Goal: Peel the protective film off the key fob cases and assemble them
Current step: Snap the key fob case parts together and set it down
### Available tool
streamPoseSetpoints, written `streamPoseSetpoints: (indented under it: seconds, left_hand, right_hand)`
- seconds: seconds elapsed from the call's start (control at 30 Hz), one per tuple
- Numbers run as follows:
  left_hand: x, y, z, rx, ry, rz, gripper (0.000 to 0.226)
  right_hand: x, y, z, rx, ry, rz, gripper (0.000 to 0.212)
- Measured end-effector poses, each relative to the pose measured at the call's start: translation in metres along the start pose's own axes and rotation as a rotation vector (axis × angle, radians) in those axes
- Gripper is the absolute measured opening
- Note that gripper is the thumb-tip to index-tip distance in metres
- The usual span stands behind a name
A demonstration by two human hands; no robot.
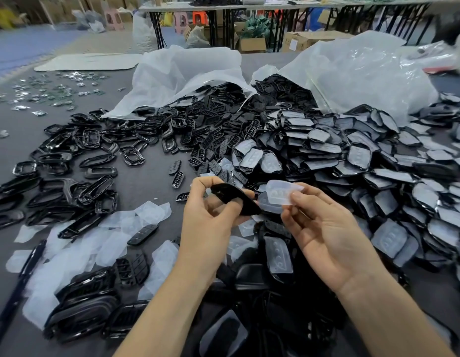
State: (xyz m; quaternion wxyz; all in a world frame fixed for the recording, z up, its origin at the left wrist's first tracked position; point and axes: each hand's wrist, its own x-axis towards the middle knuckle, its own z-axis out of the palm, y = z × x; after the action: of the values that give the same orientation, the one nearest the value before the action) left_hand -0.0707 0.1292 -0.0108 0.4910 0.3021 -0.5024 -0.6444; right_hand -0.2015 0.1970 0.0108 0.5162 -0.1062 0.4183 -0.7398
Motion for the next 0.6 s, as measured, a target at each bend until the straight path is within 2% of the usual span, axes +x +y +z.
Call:
streamPoseSetpoints:
  seconds: [0.13, 0.6]
  left_hand:
    - [-0.0004, -0.0014, -0.0014, 0.006, 0.058, -0.036, 0.022]
    - [-0.0017, -0.0015, -0.0004, -0.057, -0.008, -0.063, 0.020]
  right_hand:
    - [0.0011, 0.0001, -0.0005, 0.027, 0.011, 0.004, 0.012]
    - [-0.0026, 0.0006, 0.0008, -0.070, -0.041, 0.020, 0.007]
